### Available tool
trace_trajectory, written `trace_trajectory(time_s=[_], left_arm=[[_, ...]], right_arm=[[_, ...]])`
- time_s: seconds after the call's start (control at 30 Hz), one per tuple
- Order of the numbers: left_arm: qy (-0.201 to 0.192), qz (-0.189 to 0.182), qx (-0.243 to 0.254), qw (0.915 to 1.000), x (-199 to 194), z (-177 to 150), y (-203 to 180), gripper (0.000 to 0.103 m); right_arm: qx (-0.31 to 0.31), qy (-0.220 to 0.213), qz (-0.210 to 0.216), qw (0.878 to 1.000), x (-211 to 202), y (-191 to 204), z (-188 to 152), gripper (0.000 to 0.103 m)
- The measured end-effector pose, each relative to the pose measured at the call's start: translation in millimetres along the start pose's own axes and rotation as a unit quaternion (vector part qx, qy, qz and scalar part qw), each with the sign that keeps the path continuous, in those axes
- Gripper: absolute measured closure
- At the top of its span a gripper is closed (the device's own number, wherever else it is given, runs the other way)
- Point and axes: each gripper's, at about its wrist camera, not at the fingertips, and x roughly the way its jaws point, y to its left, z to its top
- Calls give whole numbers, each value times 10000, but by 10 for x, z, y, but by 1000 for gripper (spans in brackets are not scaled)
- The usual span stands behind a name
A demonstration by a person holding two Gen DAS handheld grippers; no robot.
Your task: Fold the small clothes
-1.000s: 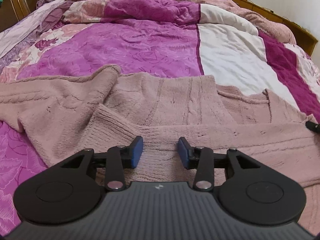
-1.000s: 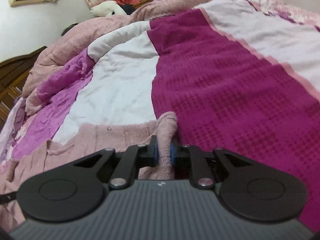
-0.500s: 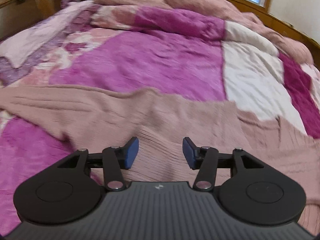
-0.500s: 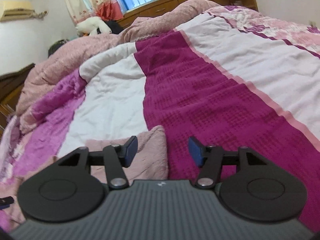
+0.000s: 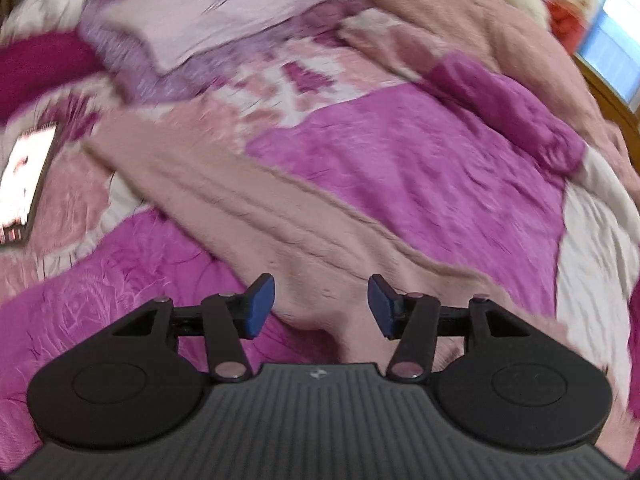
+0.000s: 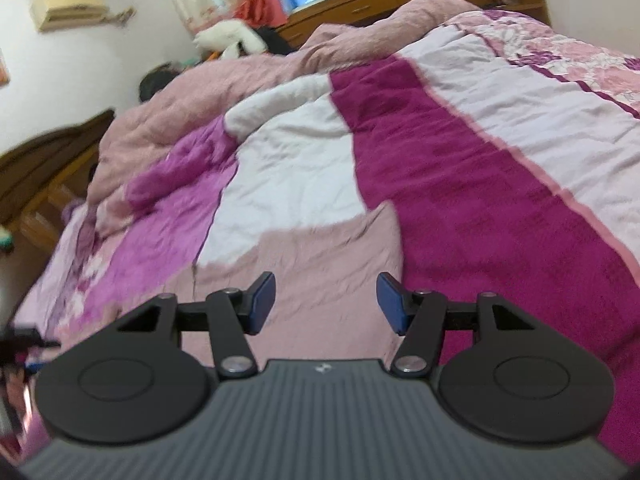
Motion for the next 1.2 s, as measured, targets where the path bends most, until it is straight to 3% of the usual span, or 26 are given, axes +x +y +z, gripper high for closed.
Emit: trace_trajectory(time_s=[0.17,0.4,0.7,0.77,0.8,0.87,1.1,1.2], left_arm=[[158,-61,-827,9964,253,40,314,43],[85,-287,-1648,9859,556,89,602,43],[-44,-840,-2651,9605,921,274,849,43],[-95,-1005,-2904,9516,991,296,925,48],[-107,-1049,-2952,9496,1019,308,949,54],[-134,-1039,-2853,9527,1052,340,982,87],[-726,-1634,-2294,9568,733,396,1019,91],[-980,-2033,-2113,9510,501,492,955,91]], right_arm=[[-174,161,55,9997,-12,143,-237,44],[-143,334,3,9993,48,221,-377,44],[12,375,-73,9993,83,271,-450,44],[22,399,-73,9992,93,273,-467,44],[26,402,-82,9992,94,275,-476,44],[38,412,-99,9991,93,275,-491,44],[78,424,-156,9989,105,259,-505,44],[127,427,-130,9989,114,260,-517,44]])
